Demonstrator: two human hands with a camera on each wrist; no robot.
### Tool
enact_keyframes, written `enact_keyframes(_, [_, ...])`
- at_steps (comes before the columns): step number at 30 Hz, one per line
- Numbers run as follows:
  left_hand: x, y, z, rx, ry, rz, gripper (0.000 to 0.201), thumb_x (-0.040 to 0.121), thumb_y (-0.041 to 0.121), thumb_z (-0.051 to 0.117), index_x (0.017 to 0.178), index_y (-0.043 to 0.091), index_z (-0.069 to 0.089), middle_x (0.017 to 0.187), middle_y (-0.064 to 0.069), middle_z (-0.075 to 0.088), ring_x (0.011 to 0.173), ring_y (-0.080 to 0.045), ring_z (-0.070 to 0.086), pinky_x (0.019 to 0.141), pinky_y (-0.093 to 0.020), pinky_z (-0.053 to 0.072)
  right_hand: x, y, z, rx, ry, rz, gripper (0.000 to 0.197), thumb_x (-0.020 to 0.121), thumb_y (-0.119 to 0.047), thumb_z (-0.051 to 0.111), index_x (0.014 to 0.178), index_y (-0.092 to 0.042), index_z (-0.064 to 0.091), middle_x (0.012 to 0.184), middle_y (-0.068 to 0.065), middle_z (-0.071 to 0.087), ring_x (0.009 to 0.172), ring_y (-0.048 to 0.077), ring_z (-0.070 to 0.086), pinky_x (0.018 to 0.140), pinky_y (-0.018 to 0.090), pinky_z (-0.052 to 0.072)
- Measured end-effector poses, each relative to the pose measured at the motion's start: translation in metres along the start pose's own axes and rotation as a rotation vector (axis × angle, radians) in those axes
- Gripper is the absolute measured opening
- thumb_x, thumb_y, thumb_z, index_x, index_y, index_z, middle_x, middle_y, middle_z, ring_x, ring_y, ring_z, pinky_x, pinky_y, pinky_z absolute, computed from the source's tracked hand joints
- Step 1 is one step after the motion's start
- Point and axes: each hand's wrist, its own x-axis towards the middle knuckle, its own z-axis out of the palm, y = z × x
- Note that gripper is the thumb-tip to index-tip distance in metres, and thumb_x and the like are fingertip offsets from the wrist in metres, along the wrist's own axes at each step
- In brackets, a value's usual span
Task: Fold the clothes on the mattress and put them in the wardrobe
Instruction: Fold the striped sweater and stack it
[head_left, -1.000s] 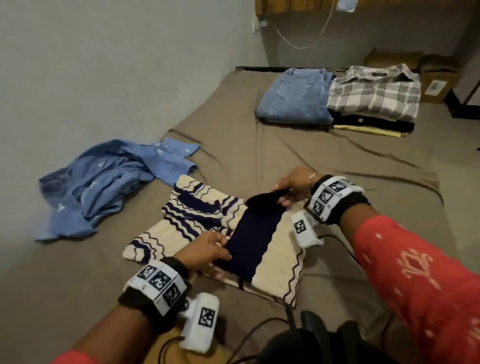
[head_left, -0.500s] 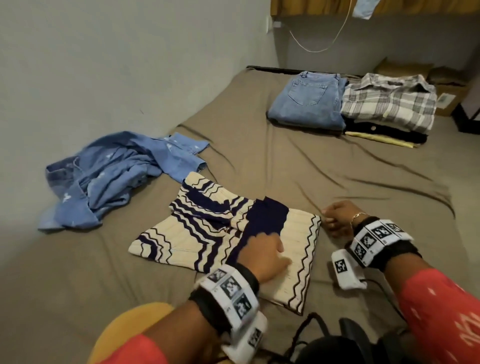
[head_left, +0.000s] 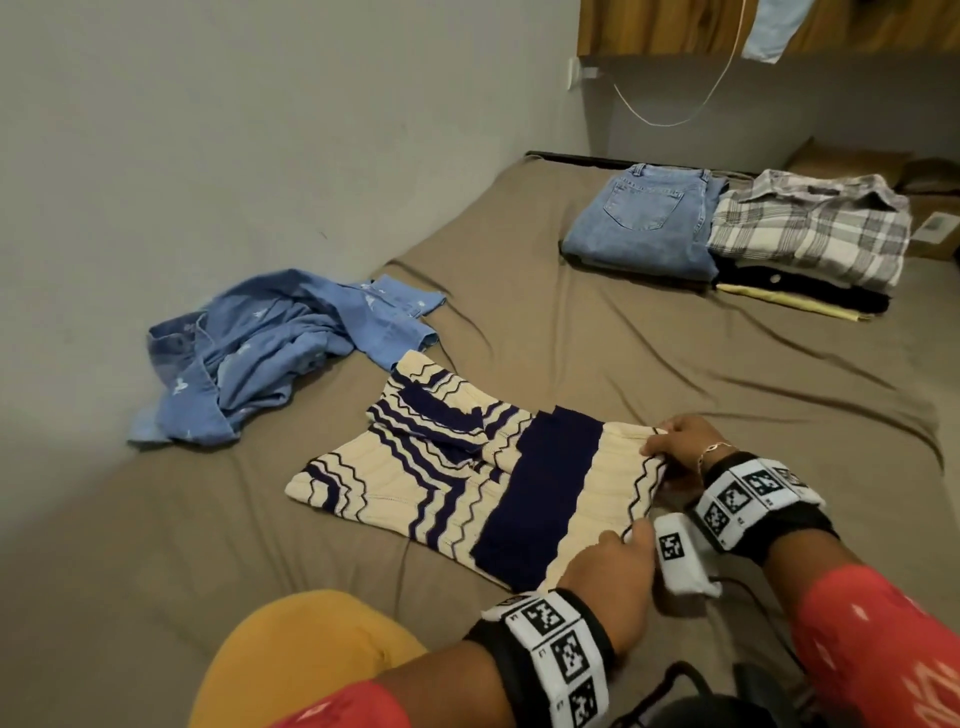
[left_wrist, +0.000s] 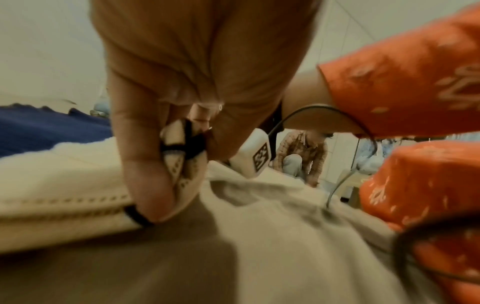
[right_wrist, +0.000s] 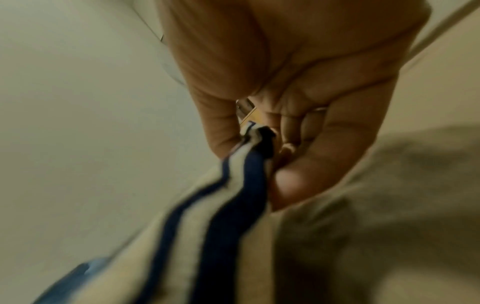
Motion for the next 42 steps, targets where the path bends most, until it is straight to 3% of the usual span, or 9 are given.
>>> enact_keyframes(7, [-0.019,-0.023,-0.066,-0.415,0.019,0.094,0.029,0.077,-0.014,0.047,0.09,0.004,0.066,0.085,0.003,0.054,0.078,-0.008,0.05,0.074,-0.022,0.043,-0.031,-0.04,-0.026,0.034,-0.114,-0.041,0.024,0.086,0.004,0.055,0.073,-0.011,0.041,0.061,0.011,0.041,0.033,0.016,0.047,0.028,0.017,0.039])
enact_keyframes(16, [-0.052,-0.19,-0.172,-0.692,0.193,-0.263,0.032,0.083,-0.022,0.039,0.078,0.006,0.055,0.075,-0.008,0.047,0.051,-0.016,0.054,0.044,-0.023,0.054,-0.01,-0.169,0.088,0.18,-0.32,-0.206,0.016,0.09,-0.004,0.051,0.076,-0.009,0.051,0.077,0.012,0.059,0.041,0.013,0.062,0.045,0.025,0.053])
enact_keyframes(19, [-0.05,-0.237,-0.176,-0.739,0.198,-0.373,0.029,0.084,-0.022,0.04,0.081,0.003,0.054,0.074,-0.009,0.046,0.055,-0.02,0.055,0.043,-0.025,0.054,-0.002,-0.198,0.139,0.141,-0.386,-0.179,0.022,0.093,-0.005,0.05,0.071,-0.006,0.048,0.055,0.01,0.06,0.038,0.019,0.059,0.052,0.034,0.053])
enact_keyframes(25, [-0.039,-0.298,-0.138,-0.628,0.14,-0.499,0.031,0.088,0.002,0.058,0.061,0.01,0.045,0.053,-0.006,0.043,0.045,-0.018,0.045,0.039,-0.021,0.041,0.016,-0.168,0.161,0.1,-0.423,-0.101,0.027,0.096,-0.014,0.047,0.07,-0.01,0.041,0.06,0.007,0.037,0.041,0.014,0.037,0.038,0.016,0.033])
enact_keyframes(30, [-0.032,-0.317,-0.126,-0.601,0.167,-0.551,0.028,0.084,0.005,0.065,0.071,0.013,0.041,0.058,-0.007,0.046,0.046,-0.018,0.048,0.047,-0.029,0.046,0.01,-0.103,0.117,0.349,-0.131,-0.02,0.025,0.093,-0.003,0.049,0.068,-0.006,0.047,0.043,0.006,0.05,0.028,0.01,0.044,0.032,0.017,0.039])
enact_keyframes(32, [-0.028,-0.317,-0.134,-0.343,0.295,-0.519,0.027,0.081,0.008,0.067,0.067,0.015,0.044,0.068,-0.009,0.056,0.065,-0.024,0.054,0.064,-0.029,0.044,-0.007,-0.078,0.114,0.38,-0.166,0.135,0.024,0.092,-0.011,0.052,0.07,-0.002,0.053,0.041,0.007,0.055,0.033,0.016,0.052,0.036,0.021,0.046])
enact_keyframes(35, [-0.024,-0.296,-0.145,-0.343,0.41,-0.333,0.017,0.088,0.01,0.057,0.073,0.01,0.05,0.072,-0.011,0.056,0.065,-0.022,0.052,0.059,-0.025,0.041,-0.031,-0.058,0.133,0.366,-0.357,0.248,0.032,0.088,-0.033,0.058,0.085,-0.001,0.058,0.06,0.012,0.063,0.053,0.022,0.06,0.053,0.027,0.052])
enact_keyframes(39, [-0.009,-0.258,-0.144,-0.755,0.124,-0.272,0.016,0.096,0.024,0.048,0.096,0.009,0.053,0.078,-0.001,0.055,0.061,-0.01,0.051,0.052,-0.023,0.049,-0.035,-0.066,0.166,0.531,-0.375,0.237,0.024,0.08,-0.021,0.07,0.094,-0.004,0.059,0.084,0.014,0.064,0.074,0.026,0.06,0.07,0.037,0.053])
enact_keyframes(42, [0.0,-0.248,-0.141,-0.875,0.016,-0.374,0.031,0.097,0.039,0.041,0.106,0.011,0.048,0.088,-0.003,0.05,0.07,-0.012,0.048,0.065,-0.033,0.052,-0.028,-0.078,0.182,0.484,-0.303,0.179,0.056,0.065,-0.003,0.078,0.117,0.0,0.057,0.109,0.02,0.065,0.099,0.036,0.061,0.089,0.051,0.049])
